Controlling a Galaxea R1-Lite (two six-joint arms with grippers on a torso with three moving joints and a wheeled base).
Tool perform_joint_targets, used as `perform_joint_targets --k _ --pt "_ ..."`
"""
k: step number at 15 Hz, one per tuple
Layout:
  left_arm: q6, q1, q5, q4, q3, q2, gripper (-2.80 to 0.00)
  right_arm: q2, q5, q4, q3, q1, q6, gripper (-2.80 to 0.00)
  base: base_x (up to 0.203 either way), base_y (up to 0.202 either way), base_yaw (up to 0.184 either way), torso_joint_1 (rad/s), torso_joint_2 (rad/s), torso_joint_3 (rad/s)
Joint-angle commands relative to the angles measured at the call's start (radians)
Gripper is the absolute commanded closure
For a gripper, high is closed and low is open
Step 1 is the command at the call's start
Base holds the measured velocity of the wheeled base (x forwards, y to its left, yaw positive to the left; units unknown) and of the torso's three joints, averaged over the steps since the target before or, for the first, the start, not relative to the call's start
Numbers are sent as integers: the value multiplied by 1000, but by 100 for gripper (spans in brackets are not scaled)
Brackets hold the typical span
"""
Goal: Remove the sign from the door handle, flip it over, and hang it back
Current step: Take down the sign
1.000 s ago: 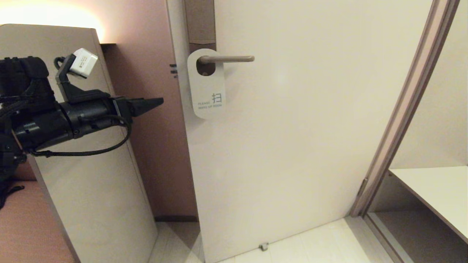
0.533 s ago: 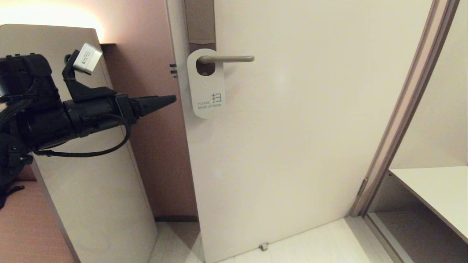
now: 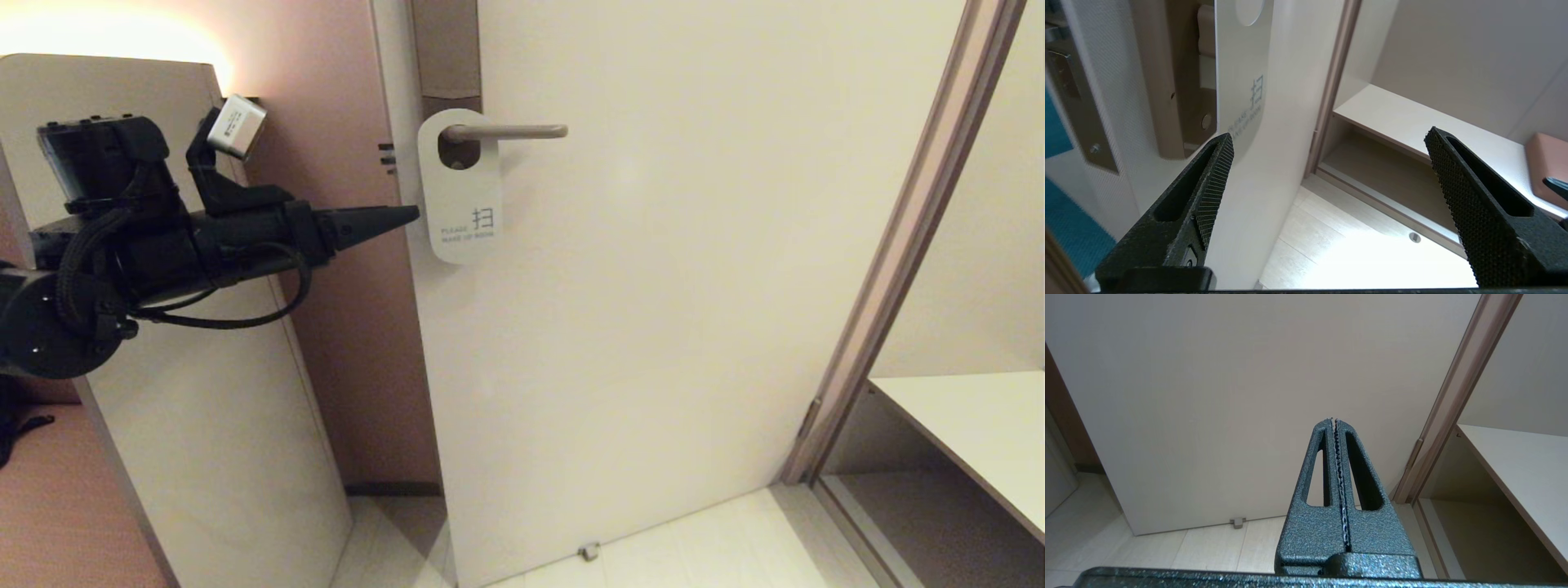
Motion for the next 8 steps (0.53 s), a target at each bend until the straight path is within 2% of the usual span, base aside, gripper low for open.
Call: perform_joint_targets --k 1,8 --pt "-1 -7 -22 -10 -21 54 -280 1 0 0 0 0 -1 0 0 0 0 0 0 0" --pt "6 -22 -26 -11 -107 124 -280 1 0 0 0 0 -1 0 0 0 0 0 0 0"
